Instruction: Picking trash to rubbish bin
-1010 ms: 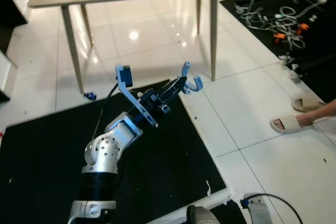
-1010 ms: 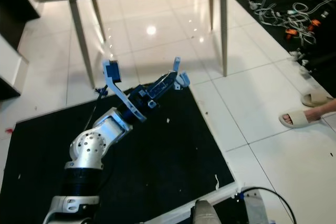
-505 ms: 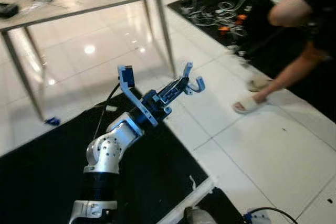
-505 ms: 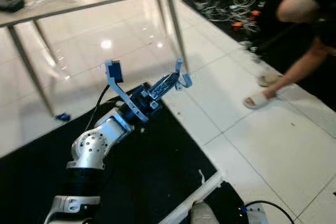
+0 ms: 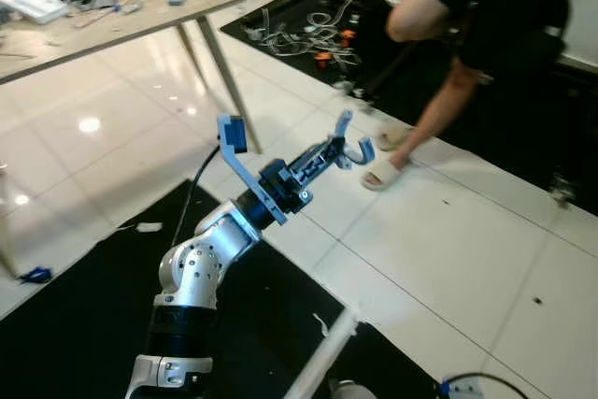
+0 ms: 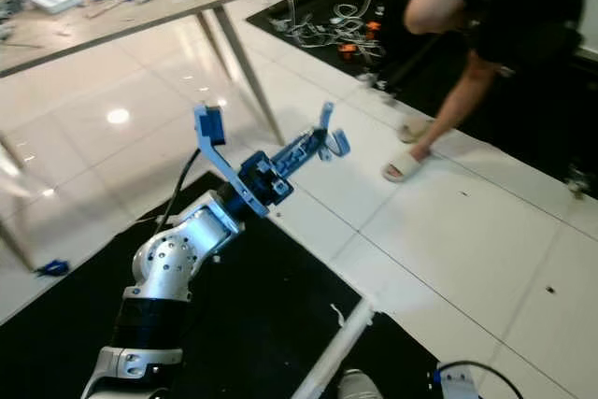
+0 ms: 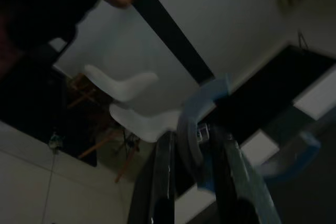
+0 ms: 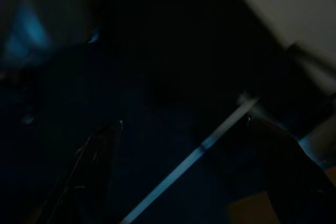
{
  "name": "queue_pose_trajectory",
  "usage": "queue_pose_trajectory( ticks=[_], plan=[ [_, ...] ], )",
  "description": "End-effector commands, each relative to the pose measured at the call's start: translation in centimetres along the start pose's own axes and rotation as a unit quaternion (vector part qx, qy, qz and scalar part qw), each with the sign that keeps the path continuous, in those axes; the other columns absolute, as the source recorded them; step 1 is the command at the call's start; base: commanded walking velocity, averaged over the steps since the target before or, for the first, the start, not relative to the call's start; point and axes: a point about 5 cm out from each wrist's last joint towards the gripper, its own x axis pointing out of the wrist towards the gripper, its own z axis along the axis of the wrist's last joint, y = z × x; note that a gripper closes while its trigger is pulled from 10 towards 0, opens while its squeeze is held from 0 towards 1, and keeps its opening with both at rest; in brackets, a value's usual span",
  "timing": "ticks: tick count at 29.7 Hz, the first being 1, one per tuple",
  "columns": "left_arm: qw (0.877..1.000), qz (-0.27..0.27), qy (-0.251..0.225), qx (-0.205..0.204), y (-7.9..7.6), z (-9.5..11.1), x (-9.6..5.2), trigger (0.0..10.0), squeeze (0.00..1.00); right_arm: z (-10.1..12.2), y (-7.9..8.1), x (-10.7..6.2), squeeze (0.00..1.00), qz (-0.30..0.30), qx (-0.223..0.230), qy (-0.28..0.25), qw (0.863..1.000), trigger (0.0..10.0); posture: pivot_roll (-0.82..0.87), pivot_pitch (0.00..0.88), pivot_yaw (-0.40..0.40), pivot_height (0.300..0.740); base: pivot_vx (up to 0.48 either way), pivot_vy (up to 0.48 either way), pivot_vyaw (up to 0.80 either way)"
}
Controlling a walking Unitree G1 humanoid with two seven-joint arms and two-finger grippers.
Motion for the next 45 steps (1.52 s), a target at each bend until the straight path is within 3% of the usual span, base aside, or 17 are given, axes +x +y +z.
queue_pose_trajectory(
  ticks=[1,17,24,38,45],
  plan=[
    [1.000,0.002,0.003,0.003,0.0,0.0,0.0,10.0,0.00,-1.7,0.3,-0.1,0.00,0.003,0.012,0.026,1.000,10.0,-0.05,0.134,0.070,0.740,0.000,0.000,-0.71],
    [1.000,0.021,-0.004,0.012,0.6,0.6,-0.1,10.0,0.00,-1.0,0.1,0.0,0.00,-0.001,0.016,0.026,1.000,10.0,-0.04,0.131,0.069,0.740,0.000,0.000,-0.71],
    [1.000,0.024,0.000,0.015,0.8,0.4,-0.1,10.0,0.00,-0.8,-0.7,-0.1,0.00,-0.002,0.014,0.025,1.000,10.0,-0.04,0.128,0.069,0.740,0.000,0.000,-0.71],
    [0.999,0.026,0.006,0.022,0.9,0.1,0.2,10.0,0.00,-2.6,-1.8,-0.4,0.00,-0.006,0.013,0.038,0.999,10.0,-0.04,0.113,0.071,0.740,0.000,0.000,-0.71],
    [0.999,0.028,0.007,0.026,0.9,0.1,0.2,10.0,0.00,-2.7,-1.5,-0.4,0.00,-0.001,0.015,0.039,0.999,10.0,-0.04,0.118,0.075,0.740,0.000,0.000,-0.71]
  ],
)
